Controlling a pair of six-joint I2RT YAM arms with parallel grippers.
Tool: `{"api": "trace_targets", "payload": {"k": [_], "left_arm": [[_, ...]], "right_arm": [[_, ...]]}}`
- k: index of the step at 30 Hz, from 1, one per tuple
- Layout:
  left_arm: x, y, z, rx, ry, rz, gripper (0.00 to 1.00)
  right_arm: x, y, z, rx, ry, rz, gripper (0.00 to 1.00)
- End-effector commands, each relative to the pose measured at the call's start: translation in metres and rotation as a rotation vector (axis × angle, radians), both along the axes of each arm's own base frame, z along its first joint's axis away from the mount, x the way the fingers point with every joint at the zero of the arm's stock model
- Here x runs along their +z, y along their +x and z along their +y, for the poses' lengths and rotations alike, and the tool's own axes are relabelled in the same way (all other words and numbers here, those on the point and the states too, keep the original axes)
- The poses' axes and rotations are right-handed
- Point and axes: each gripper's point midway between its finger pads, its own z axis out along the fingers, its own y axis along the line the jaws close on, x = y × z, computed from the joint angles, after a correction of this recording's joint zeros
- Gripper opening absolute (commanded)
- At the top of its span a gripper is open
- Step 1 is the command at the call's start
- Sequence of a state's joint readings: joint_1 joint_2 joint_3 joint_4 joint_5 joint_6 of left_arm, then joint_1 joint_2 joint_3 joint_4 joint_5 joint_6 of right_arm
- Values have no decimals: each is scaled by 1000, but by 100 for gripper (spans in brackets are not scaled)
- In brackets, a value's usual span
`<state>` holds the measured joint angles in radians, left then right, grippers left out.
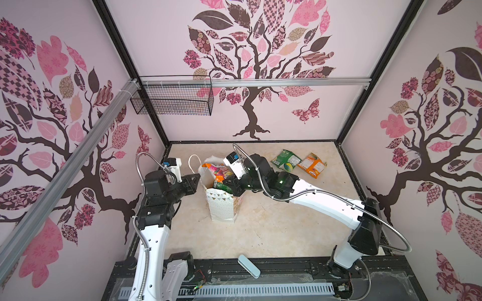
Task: Place the snacks into the paper bag
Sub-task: Place the snack in the paper bag.
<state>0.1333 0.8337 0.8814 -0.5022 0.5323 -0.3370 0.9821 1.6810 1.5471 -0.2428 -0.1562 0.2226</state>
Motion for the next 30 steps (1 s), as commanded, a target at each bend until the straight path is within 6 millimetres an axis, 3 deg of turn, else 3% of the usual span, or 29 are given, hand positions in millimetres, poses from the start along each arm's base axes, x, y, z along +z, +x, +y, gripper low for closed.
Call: {"api": "trace_targets", "payload": {"k": [1, 8, 14, 18, 25, 30], "left_arm": [[-2, 0, 1, 0, 5, -16, 19], [-2, 0, 1, -1, 5, -15, 20], [-4, 1, 1, 1, 4, -9, 20], [-4, 1, 1, 0, 5, -10, 19], [-4, 1, 2, 4, 7, -11, 19], [-4, 1, 2, 2, 7, -9, 19]], "right_arm": [[17, 19, 3, -56, 13, -65, 0], [5, 16, 1, -42, -37, -46, 5], [5, 18, -1, -59, -25, -58, 20], [5, 21, 1, -60, -36, -68, 25], [18, 14, 1, -30, -9, -72, 33], [51, -6, -1, 49, 79, -91, 47]]}}
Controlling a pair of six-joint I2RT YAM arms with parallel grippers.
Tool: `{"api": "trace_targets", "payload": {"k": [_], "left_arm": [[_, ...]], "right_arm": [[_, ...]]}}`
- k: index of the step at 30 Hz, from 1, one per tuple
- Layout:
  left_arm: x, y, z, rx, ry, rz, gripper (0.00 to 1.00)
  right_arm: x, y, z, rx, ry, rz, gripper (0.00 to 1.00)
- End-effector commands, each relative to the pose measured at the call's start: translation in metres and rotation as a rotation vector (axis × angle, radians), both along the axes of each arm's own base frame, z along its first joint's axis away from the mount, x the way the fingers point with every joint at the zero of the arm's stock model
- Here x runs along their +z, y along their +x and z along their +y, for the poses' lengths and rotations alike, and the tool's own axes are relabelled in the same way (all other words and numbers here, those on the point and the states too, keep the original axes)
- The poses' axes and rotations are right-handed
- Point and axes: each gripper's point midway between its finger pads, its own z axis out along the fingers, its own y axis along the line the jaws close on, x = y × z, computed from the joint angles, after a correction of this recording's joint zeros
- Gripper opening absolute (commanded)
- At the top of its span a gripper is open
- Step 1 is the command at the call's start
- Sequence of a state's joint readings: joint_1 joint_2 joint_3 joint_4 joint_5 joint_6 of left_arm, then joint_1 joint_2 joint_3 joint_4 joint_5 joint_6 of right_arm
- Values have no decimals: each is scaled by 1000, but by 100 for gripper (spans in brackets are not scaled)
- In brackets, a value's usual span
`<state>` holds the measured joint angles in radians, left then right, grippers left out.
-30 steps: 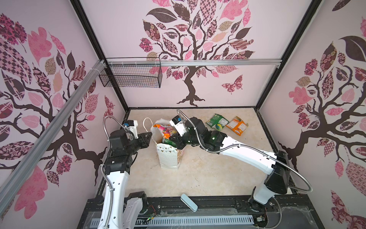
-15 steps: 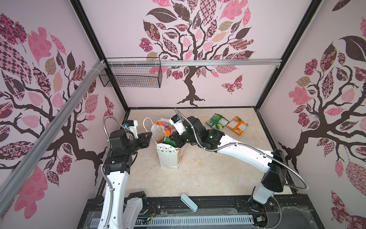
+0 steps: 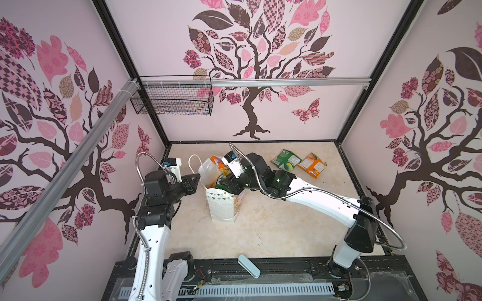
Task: Place the snacks into the paper bag
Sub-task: Place the snack in the paper bag.
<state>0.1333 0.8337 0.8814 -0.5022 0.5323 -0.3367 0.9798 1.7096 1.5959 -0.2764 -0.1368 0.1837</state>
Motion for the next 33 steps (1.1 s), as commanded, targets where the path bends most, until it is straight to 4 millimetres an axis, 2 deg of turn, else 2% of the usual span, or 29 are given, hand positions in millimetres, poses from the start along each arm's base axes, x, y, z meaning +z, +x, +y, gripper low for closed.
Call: {"api": "trace_targets", "payload": {"k": [1, 8, 11, 13, 17, 20, 21, 24, 28, 31, 33], "left_arm": [[-4, 1, 2, 3, 7, -9, 19], [-4, 1, 2, 5, 7, -9, 19], [-3, 1, 4, 14, 15, -13, 20], [5, 3, 8, 36, 36, -30, 20], [36, -2, 24, 100, 139, -8, 24], [69, -13, 33, 146, 206, -6, 36], [85, -18, 35, 157, 223, -28, 41], [117, -33, 29, 147, 254, -64, 48], [145, -52, -15, -37, 226, -105, 49], [150, -60, -48, -183, 182, -105, 49], [141, -55, -59, -209, 220, -78, 48]], "right_arm": [[56, -15, -6, 55, 121, -66, 48], [110, -17, -36, -5, 170, -212, 52], [124, -15, -52, -52, 157, -274, 55], [130, -10, -69, -111, 135, -313, 57], [132, 12, -116, -242, 128, -311, 61], [117, 35, -150, -324, 141, -243, 61], [111, 39, -153, -340, 115, -242, 61], [93, 29, -139, -238, 92, -193, 66], [81, 7, -122, -104, 149, -136, 67], [78, -10, -117, -31, 187, -157, 67], [74, -17, -113, -13, 183, -189, 67]]}}
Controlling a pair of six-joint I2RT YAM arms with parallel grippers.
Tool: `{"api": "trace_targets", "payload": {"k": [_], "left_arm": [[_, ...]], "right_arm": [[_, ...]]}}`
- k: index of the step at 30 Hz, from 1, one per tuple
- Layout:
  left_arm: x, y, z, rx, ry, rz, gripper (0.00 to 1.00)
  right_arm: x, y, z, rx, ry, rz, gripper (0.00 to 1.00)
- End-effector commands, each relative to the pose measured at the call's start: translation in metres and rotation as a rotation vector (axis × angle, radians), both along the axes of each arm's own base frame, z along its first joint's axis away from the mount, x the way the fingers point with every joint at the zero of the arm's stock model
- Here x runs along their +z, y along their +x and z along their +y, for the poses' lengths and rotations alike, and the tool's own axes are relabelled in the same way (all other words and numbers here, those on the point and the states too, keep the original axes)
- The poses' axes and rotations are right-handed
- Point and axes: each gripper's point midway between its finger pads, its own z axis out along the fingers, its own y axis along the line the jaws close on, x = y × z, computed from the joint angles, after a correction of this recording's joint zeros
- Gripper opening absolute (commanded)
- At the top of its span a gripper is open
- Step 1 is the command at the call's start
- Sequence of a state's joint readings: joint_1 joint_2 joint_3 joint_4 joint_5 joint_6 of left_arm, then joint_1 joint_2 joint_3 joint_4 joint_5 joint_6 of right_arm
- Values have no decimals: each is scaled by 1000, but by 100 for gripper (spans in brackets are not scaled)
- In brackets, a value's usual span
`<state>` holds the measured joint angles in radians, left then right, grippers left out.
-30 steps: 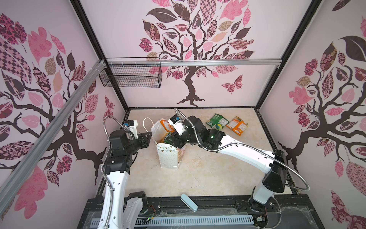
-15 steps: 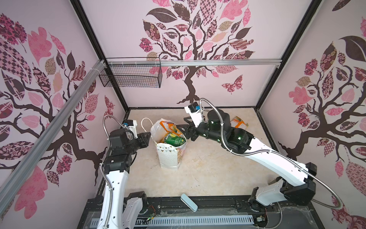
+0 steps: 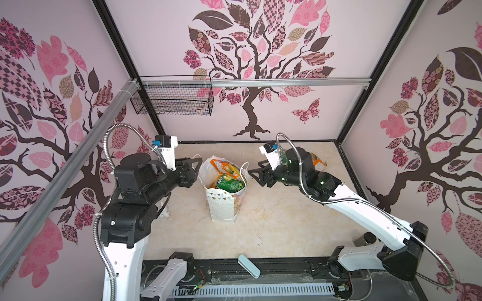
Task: Place the snacks into the paper bag
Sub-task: Place the snack in the paper bag, then press the snack in the paper bag.
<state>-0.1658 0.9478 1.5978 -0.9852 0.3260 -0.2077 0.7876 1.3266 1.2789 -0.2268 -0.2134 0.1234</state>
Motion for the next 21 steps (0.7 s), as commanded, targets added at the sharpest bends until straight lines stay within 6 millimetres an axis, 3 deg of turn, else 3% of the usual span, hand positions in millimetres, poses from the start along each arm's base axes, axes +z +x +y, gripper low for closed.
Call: {"api": "trace_targets", "payload": {"k": [1, 5, 12, 16, 21], "left_arm": [[-30, 7, -15, -41, 77, 117, 49], [-58, 31, -22, -12, 168, 194, 47], [-62, 54, -35, -30, 145, 193, 47], [-73, 65, -43, -53, 152, 229, 45], [-84, 73, -50, -75, 157, 263, 44]], "right_arm": [[33, -25, 8, 97, 88, -108, 68], [21, -23, 27, 127, 54, -88, 67], [17, -21, 52, 148, 70, -86, 60], [14, -6, 60, 111, 53, -69, 43], [20, -4, 58, 90, 59, -75, 4]]}}
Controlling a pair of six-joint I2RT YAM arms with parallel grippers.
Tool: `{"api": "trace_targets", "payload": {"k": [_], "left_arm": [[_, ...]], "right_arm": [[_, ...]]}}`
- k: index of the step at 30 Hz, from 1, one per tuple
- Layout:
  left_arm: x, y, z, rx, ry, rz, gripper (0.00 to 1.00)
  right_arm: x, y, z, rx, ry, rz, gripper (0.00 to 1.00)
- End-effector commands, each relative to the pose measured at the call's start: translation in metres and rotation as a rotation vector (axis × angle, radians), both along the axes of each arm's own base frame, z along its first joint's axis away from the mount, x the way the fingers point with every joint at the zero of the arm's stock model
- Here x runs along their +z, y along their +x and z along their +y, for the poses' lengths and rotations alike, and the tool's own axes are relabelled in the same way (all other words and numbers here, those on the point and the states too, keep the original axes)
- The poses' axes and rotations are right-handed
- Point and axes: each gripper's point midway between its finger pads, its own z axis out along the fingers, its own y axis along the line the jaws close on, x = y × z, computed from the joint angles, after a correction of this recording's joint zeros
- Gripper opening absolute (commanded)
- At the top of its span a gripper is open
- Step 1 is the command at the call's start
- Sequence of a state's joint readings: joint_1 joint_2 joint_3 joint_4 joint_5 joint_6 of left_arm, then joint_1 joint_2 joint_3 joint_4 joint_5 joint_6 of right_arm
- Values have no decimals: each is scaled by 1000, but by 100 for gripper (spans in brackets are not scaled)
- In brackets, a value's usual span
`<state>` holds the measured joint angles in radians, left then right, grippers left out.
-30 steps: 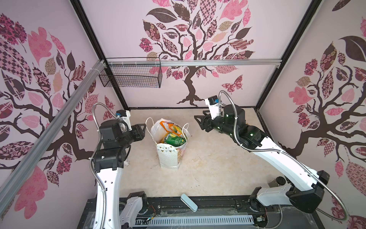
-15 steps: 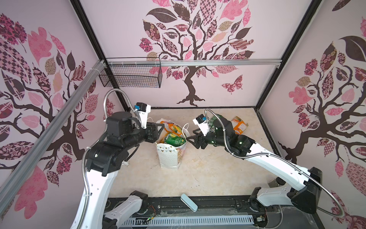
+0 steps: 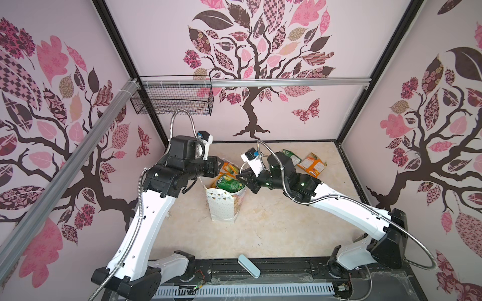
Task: Place the snacks into the paper bag
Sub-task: Press the snack in the paper bag.
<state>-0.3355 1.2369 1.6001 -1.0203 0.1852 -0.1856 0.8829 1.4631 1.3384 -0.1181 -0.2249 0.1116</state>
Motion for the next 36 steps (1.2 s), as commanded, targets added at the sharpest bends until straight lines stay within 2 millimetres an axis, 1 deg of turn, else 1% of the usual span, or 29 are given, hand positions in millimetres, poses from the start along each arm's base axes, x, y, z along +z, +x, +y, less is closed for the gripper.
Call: {"api": "trace_targets", "payload": {"k": [1, 4, 8, 11, 13, 16, 20, 25, 28, 29, 31, 33, 36], "left_arm": [[3, 6, -8, -27, -10, -16, 43], [-2, 13, -14, -34, -21, -22, 42], [-5, 26, -28, -73, -1, -91, 41], [-3, 39, -24, -24, -6, -130, 41], [-5, 46, -25, -11, 0, -131, 41], [-22, 55, -31, -19, 7, -81, 40], [-50, 62, -37, -29, 25, 4, 36], [-73, 57, -36, -26, 43, 71, 31], [-83, 47, -33, -16, 35, 93, 30], [-88, 43, -30, -9, 41, 106, 30], [-95, 33, -24, 3, 62, 131, 29], [-100, 24, -14, 30, 85, 143, 29], [-96, 16, -7, 49, 91, 134, 30]], "right_arm": [[30, 4, -1, -25, 52, -50, 0], [41, 1, -5, -24, 70, -68, 0], [42, 2, -6, -31, 65, -81, 0], [40, 3, -5, -32, 61, -81, 0], [40, 3, -6, -30, 67, -82, 0], [44, 2, -8, -33, 77, -91, 0], [49, 3, -15, -54, 85, -105, 0], [50, 8, -25, -74, 103, -102, 0], [52, 11, -30, -79, 111, -97, 0], [49, 12, -32, -83, 109, -91, 0], [50, 15, -34, -93, 109, -93, 0], [50, 17, -35, -96, 109, -94, 0], [49, 20, -34, -97, 107, -91, 0]]}}
